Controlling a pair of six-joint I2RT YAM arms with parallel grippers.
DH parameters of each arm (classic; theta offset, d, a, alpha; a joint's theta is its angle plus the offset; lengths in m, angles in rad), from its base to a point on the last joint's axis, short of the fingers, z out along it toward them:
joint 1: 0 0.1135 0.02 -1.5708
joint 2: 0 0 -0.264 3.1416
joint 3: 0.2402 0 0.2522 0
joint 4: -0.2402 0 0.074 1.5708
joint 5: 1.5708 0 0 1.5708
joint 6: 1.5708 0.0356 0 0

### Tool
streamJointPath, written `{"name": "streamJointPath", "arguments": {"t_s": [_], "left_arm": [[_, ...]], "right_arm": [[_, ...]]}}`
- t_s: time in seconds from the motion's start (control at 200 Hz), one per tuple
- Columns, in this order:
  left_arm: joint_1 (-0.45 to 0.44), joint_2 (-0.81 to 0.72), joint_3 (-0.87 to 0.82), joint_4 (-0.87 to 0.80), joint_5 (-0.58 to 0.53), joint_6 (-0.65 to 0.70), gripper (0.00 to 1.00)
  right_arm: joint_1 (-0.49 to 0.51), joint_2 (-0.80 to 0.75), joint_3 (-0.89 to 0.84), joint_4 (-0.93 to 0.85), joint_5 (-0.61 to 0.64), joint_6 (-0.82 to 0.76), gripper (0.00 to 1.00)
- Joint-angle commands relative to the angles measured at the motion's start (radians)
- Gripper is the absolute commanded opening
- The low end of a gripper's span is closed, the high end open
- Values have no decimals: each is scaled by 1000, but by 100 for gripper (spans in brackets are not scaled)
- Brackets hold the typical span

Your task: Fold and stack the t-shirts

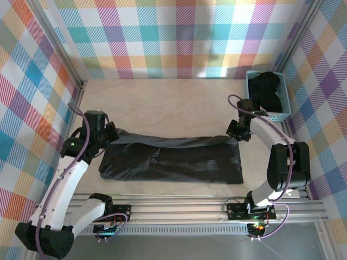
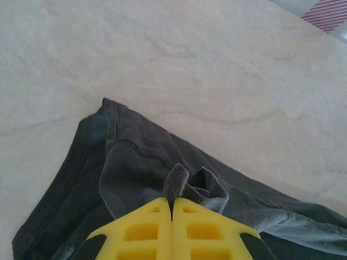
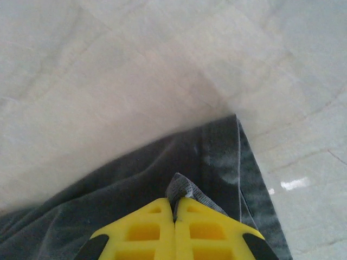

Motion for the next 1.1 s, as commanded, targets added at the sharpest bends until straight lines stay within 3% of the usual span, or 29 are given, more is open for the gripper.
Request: {"name": "streamJointPath", "arguments": {"t_s": [0.0,0.18,0.555,0.845,1.07,1.095], "left_arm": [[1,-53,-68,-55,4,-56,0],[0,-138,-137,-89,61,-91,0],[-49,-102,-202,-173,133,-194,0],[-113,-104,-226,-235,22,-280,0],[-122,-135,-288,-209,75,-323,0],[-124,-134,-296,-206,82,-329,0]], "right_arm": [[-4,-37,-42,-9,-4,-2,0],[-5,-77,-95,-18,18,-7,0],[-7,-135,-143,-28,80,-10,0],[-7,-165,-161,-20,81,-44,0],[-6,-200,-208,-6,101,-15,0],[-6,-210,-213,-5,98,-11,4]]}}
